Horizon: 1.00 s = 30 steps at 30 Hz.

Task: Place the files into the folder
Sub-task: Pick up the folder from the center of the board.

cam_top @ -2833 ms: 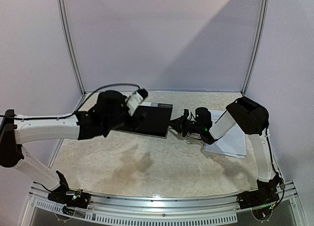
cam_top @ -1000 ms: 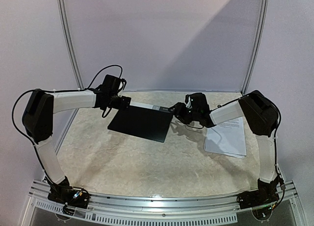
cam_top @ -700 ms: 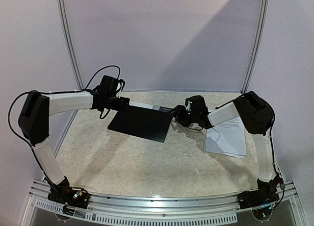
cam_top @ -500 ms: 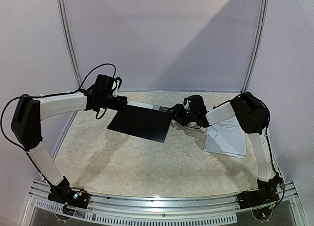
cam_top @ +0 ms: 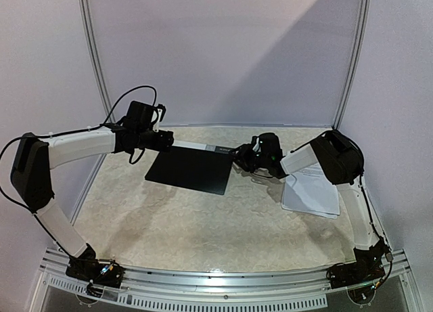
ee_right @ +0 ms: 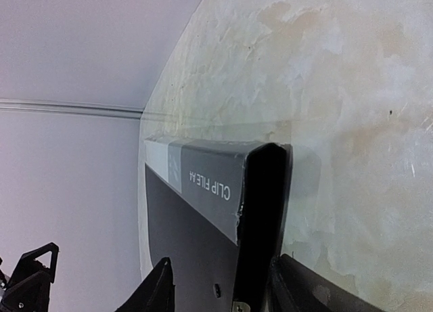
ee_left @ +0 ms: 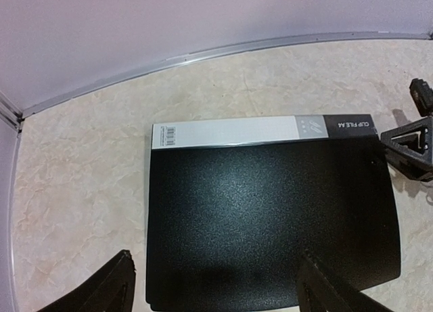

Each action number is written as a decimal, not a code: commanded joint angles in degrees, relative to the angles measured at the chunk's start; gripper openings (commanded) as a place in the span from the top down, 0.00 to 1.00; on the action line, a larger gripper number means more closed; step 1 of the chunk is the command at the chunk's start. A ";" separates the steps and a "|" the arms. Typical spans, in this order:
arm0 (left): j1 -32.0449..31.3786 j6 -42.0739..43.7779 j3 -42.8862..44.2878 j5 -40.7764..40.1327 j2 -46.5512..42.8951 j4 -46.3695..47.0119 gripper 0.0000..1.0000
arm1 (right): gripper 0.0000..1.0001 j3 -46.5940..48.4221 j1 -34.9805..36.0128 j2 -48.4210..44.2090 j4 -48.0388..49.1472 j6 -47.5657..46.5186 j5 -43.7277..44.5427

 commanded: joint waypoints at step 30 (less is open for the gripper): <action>0.13 -1.33 -2.52 4.12 3.23 1.11 0.19 | 0.61 4.50 0.73 0.90 0.70 -3.30 -2.68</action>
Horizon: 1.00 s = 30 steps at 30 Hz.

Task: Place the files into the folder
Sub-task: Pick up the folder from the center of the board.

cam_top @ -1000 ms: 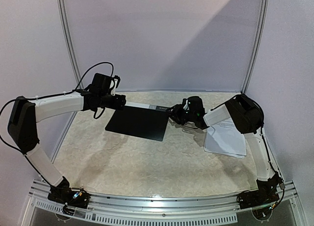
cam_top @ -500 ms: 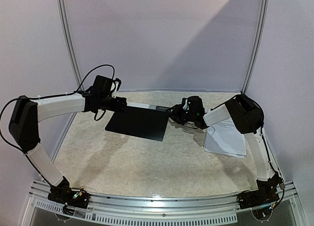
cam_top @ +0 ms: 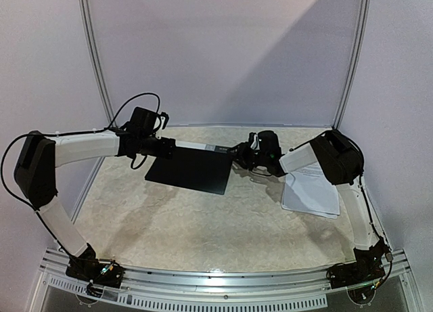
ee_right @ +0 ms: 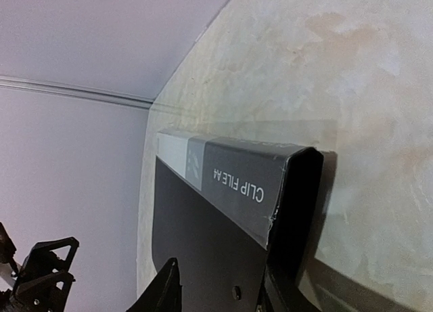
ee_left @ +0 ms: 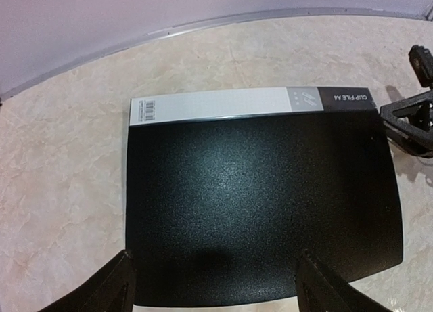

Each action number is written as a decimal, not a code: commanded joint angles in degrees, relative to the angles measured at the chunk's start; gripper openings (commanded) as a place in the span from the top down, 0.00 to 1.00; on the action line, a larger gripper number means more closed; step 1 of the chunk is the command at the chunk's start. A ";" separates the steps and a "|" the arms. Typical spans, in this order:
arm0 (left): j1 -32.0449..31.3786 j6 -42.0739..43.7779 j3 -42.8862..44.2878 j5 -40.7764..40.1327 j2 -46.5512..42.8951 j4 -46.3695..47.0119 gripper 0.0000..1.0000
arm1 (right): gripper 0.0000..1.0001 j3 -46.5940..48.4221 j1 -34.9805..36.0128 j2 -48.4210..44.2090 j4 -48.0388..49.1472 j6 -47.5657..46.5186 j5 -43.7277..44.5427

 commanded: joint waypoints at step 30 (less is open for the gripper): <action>-23.45 25.69 -10.61 -13.83 -13.69 6.15 0.22 | 1.00 4.28 -0.53 7.89 14.58 29.18 -16.03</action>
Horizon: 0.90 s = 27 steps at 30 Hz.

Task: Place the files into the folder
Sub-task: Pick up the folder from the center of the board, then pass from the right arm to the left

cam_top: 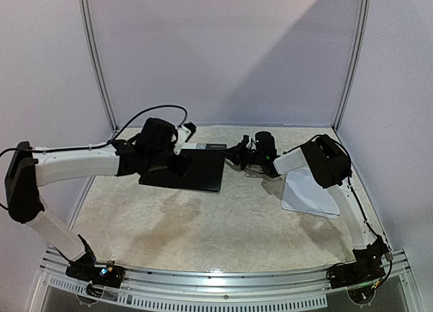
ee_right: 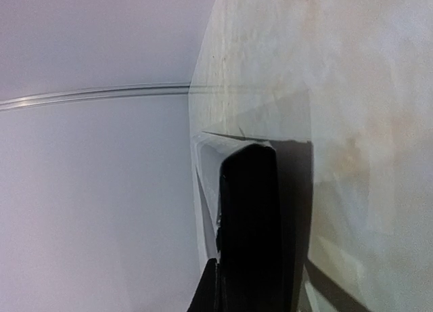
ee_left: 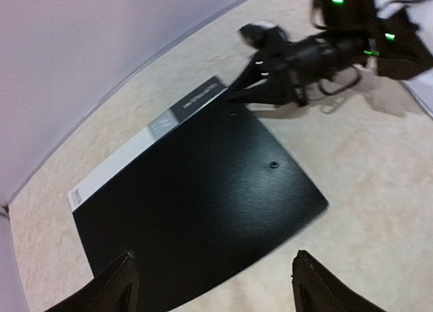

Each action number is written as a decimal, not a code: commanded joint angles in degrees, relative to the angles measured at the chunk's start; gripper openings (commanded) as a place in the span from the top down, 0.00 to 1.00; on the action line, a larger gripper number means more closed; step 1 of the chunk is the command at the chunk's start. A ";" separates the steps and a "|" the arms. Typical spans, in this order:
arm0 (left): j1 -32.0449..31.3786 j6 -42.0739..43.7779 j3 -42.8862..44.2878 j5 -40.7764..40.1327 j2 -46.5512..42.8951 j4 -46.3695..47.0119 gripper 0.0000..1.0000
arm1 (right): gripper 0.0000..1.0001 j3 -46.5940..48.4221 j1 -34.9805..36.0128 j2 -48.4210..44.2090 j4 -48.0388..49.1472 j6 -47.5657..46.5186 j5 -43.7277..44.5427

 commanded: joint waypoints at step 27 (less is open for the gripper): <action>-29.64 35.66 -13.12 -22.86 5.70 14.39 0.19 | 1.00 -32.89 2.04 -10.60 39.19 51.31 -4.13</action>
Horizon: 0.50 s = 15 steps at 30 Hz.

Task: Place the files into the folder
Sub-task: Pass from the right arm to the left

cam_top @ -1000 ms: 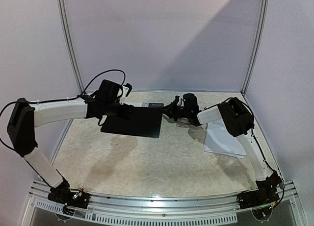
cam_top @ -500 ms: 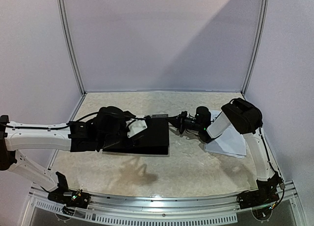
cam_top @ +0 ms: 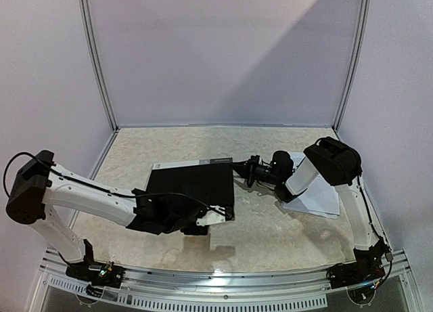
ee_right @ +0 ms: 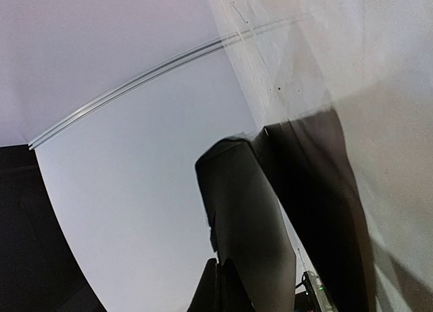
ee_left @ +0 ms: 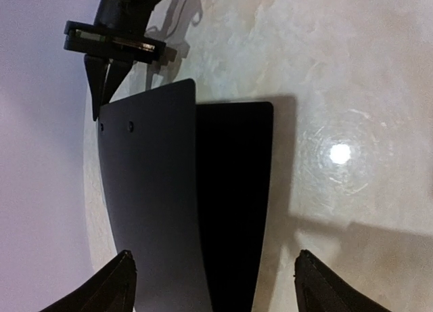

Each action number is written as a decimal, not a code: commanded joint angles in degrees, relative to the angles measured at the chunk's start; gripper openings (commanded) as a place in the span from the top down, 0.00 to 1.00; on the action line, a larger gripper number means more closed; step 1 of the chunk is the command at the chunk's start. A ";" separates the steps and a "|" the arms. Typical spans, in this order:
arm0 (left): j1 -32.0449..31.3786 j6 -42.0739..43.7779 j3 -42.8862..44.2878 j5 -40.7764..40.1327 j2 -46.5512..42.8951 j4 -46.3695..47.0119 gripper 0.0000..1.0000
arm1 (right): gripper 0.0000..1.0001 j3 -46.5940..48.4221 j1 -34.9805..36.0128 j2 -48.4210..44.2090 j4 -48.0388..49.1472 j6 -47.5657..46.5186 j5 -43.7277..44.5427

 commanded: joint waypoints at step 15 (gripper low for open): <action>0.83 7.37 9.25 -23.81 7.72 8.00 1.00 | 0.95 0.61 0.63 -1.20 4.12 14.08 -2.46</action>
